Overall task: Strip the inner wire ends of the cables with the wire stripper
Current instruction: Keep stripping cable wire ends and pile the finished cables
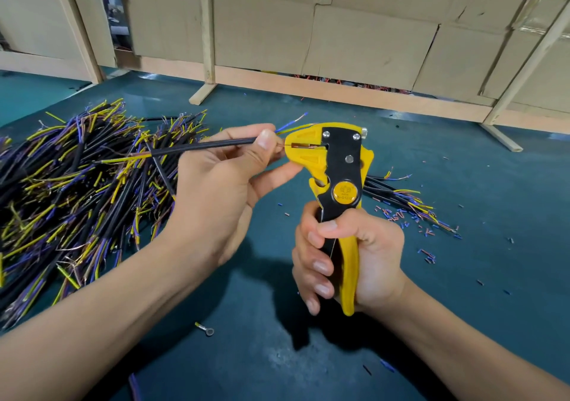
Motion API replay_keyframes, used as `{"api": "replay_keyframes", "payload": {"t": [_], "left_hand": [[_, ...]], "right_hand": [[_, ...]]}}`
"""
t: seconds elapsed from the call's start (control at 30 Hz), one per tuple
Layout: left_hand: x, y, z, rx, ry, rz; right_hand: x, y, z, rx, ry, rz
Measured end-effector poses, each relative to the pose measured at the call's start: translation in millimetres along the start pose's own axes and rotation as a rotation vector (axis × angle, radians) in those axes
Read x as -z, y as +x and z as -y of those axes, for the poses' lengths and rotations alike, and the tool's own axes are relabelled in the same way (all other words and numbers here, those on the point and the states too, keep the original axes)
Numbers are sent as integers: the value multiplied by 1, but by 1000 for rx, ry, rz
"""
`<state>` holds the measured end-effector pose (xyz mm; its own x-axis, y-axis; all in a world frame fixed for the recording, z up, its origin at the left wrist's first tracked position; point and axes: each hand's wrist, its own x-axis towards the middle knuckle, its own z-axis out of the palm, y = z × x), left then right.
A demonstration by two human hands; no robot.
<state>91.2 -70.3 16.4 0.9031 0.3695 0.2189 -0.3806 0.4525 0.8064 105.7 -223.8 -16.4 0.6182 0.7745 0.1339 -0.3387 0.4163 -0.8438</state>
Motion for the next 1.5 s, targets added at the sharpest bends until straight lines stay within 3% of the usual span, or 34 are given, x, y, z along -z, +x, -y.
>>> {"api": "replay_keyframes", "payload": {"t": [0.2, 0.33, 0.4, 0.5, 0.67, 0.83, 1.03, 1.33, 1.5], "left_hand": [[-7, -2, -2, 266, -221, 7], [-2, 10, -10, 442, -497, -182], [10, 23, -18, 350, -464, -242], [21, 32, -27, 164, -114, -155], [17, 23, -18, 74, 105, 20], [14, 14, -10, 11, 223, 148], [11, 7, 1, -67, 313, 246], [9, 4, 6, -87, 320, 239], [7, 1, 11, 4, 206, 223]], "right_hand": [[1, 1, -2, 22, -10, 13], [1, 2, -2, 41, 54, 54], [7, -1, 3, 81, 66, 40], [8, -1, 14, 167, 47, -56], [8, 12, 14, 212, 34, -383], [14, 9, 12, 281, -186, -446], [16, 10, 14, 361, -273, -465], [15, 10, 16, 372, -301, -438], [14, 11, 19, 335, -248, -438]]}}
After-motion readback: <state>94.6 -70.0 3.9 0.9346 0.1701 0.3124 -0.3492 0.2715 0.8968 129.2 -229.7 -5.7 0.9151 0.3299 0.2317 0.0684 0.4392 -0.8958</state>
